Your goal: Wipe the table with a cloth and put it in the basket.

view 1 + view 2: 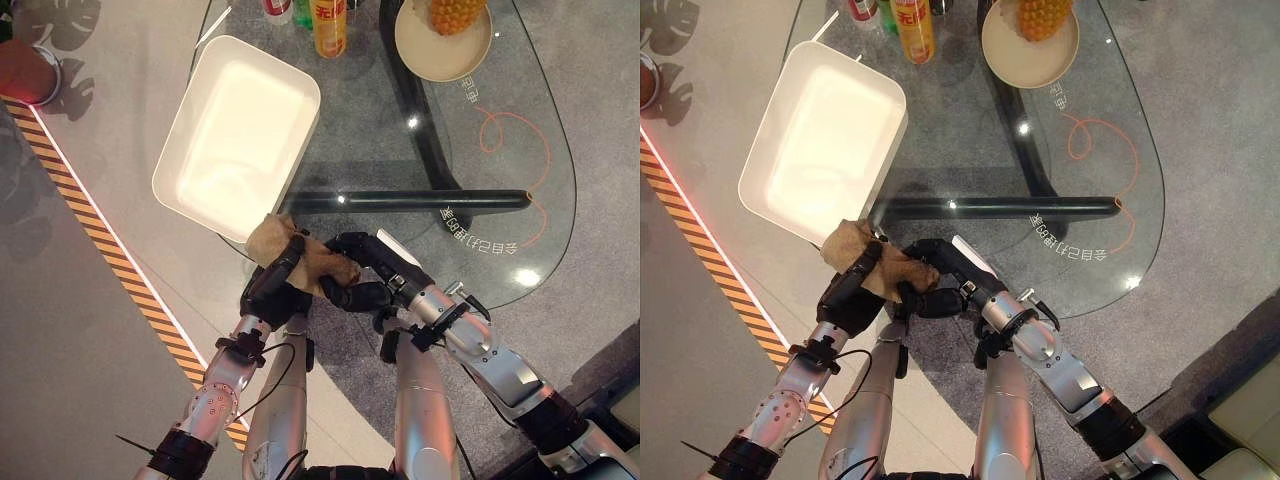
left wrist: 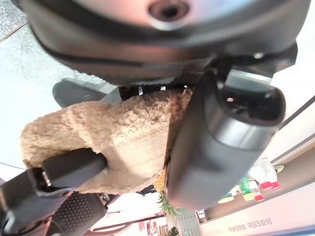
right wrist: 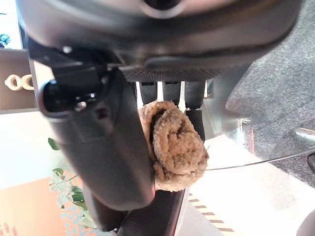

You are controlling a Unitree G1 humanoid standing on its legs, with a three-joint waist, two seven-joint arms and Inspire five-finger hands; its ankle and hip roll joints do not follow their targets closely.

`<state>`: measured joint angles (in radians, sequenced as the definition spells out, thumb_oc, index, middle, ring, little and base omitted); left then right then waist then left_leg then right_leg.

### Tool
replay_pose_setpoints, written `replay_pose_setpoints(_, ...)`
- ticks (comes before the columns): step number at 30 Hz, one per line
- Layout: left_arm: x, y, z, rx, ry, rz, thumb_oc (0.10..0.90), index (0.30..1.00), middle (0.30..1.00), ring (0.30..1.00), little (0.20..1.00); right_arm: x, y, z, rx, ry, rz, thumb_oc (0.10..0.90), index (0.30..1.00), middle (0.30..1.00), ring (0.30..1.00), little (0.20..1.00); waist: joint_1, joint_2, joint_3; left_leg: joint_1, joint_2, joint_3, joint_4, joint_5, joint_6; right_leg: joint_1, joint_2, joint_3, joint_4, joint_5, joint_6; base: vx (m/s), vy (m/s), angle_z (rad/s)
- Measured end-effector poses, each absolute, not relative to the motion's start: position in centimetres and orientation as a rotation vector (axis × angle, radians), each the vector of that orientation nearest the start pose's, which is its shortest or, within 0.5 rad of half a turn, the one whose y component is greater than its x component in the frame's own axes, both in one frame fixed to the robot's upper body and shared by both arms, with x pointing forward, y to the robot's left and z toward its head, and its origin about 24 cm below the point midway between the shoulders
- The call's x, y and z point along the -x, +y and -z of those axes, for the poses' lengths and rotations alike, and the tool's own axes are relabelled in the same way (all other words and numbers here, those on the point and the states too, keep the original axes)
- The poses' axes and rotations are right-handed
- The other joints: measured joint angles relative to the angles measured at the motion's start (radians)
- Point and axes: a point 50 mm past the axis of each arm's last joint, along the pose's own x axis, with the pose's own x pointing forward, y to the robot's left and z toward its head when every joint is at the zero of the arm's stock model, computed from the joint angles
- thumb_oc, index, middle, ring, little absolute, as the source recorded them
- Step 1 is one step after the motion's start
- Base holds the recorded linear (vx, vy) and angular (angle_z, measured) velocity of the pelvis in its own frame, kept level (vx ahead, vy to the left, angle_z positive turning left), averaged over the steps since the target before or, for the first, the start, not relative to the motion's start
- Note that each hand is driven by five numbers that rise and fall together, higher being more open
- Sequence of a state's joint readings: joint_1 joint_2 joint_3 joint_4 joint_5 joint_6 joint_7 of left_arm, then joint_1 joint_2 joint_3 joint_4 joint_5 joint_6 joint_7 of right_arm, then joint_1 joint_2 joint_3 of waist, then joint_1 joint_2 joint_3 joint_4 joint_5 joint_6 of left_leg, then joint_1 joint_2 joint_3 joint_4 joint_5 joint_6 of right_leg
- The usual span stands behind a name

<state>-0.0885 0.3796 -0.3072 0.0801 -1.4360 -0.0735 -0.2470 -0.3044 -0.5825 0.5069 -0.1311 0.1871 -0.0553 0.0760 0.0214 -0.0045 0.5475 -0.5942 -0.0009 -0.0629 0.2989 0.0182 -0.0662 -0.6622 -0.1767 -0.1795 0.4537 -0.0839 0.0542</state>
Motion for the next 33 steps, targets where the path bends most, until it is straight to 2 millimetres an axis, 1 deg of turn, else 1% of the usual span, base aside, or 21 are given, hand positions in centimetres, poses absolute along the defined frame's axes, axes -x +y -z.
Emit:
replay_pose_setpoints(9, -26.1, 15.0, -4.9, 1.066, 0.023, 0.371, 0.1, 0.3, 0.3, 0.3, 0.2, -26.9, -10.8, -11.1, 0.41, -0.271, -0.621, 0.1, 0.3, 0.3, 0.3, 0.2, -0.001, 0.0, 0.0, 0.0, 0.0, 0.0, 0.0, 0.0, 0.0, 0.0, 0.0, 0.0, 0.0, 0.0, 0.0, 0.0, 0.0, 0.0)
replay_pose_setpoints(16, -26.1, 14.9, -4.9, 1.071, 0.021, 0.37, 0.1, 0.3, 0.3, 0.3, 0.2, -26.7, -10.7, -10.7, 0.384, -0.262, -0.601, 0.1, 0.3, 0.3, 0.3, 0.2, -0.006, 0.0, 0.0, -0.001, 0.0, 0.0, 0.0, 0.0, 0.0, 0.0, 0.0, 0.0, 0.0, 0.0, 0.0, 0.0, 0.0, 0.0)
replay_pose_setpoints(18, -26.2, 14.7, -4.9, 1.083, 0.013, 0.37, 0.1, 0.3, 0.3, 0.3, 0.2, -26.5, -10.7, -10.6, 0.379, -0.265, -0.594, 0.8, 0.9, 0.9, 0.9, 0.9, -0.007, 0.0, 0.0, 0.0, 0.0, 0.0, 0.0, 0.0, 0.0, 0.0, 0.0, 0.0, 0.0, 0.0, 0.0, 0.0, 0.0, 0.0)
replay_pose_setpoints(22, -26.2, 14.4, -5.0, 1.108, 0.006, 0.372, 0.1, 0.3, 0.3, 0.3, 0.2, -26.1, -10.8, -10.4, 0.382, -0.274, -0.565, 0.8, 0.9, 0.9, 0.9, 0.9, -0.014, -0.001, 0.0, -0.001, 0.0, 0.0, -0.001, 0.0, 0.0, 0.0, 0.0, 0.0, -0.002, 0.0, 0.0, 0.0, 0.0, 0.0)
replay_pose_setpoints(26, -26.4, 14.2, -5.2, 1.122, 0.001, 0.376, 0.1, 0.3, 0.3, 0.3, 0.2, -25.3, -10.7, -10.4, 0.383, -0.291, -0.551, 0.8, 0.9, 0.9, 0.9, 0.9, -0.027, -0.001, 0.0, -0.001, 0.0, 0.0, -0.001, 0.0, 0.0, 0.0, 0.001, 0.0, -0.003, 0.0, 0.0, 0.0, 0.0, 0.0)
replay_pose_setpoints(33, -26.6, 13.9, -5.5, 1.128, -0.008, 0.393, 0.1, 0.3, 0.3, 0.3, 0.2, -24.7, -11.1, -10.3, 0.381, -0.302, -0.517, 0.8, 0.9, 0.9, 0.9, 0.9, -0.03, -0.006, 0.0, -0.002, 0.002, 0.001, -0.001, 0.0, 0.0, 0.0, 0.002, 0.0, -0.004, 0.0, 0.0, 0.0, 0.0, 0.0)
